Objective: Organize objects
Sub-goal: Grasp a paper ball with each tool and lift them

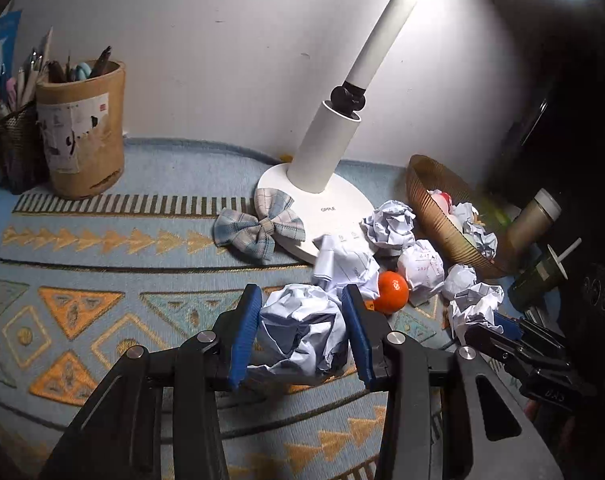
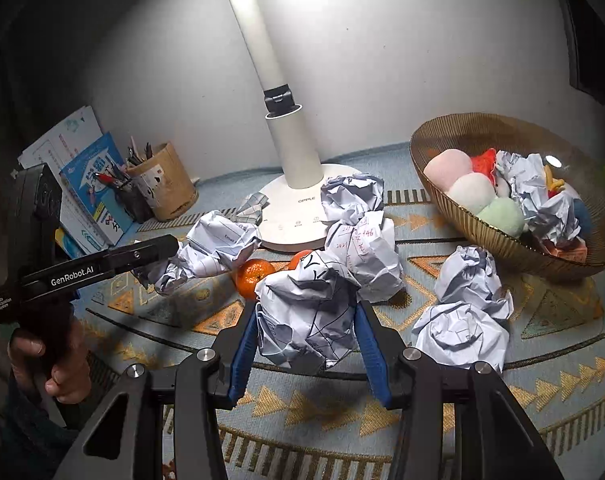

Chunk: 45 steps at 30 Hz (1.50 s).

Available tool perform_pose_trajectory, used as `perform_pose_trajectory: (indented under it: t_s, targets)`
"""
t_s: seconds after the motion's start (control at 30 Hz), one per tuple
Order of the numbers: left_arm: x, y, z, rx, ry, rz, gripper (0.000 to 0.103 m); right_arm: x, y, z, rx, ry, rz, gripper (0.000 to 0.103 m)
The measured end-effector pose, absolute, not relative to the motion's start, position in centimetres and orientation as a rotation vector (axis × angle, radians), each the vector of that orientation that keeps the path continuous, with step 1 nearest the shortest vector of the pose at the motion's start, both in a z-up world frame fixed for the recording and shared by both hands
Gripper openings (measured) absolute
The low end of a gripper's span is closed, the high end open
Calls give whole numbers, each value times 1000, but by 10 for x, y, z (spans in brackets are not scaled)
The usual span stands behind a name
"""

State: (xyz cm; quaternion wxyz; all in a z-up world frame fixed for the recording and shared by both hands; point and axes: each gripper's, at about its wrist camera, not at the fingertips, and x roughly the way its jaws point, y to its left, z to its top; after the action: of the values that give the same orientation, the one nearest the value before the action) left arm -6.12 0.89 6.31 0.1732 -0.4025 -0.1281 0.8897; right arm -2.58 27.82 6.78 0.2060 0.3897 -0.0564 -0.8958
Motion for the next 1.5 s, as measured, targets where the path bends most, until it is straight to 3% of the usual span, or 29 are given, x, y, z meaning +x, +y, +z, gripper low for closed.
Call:
perform_pose_trajectory:
  t_s: [0.4,0.53,0.6,0.93,1.4,1.5]
  targets:
    - [-18,-18,25,-1234,-358,2530,39,-9,233,21,1217,63,-2440,48]
    - [-19,-21,19,-1181,-417,2560,41,-10,241,24,1202,9,-2447,68]
    - [-16,-20,22,-1154,-414,2575,41,-13,249,24,1203,-52,-2455,71]
    - [-15,-16,22,-1156,-372,2592,42,-16,256,22,1225,-139,-2398,71]
    - [-15,-14,23,-1169,-353,2594,42,-16,245,18,1237,-52,-2415,71]
    - [-15,-13,24,-1163,-338,2601,42,-14,237,17,1227,19,-2432,55]
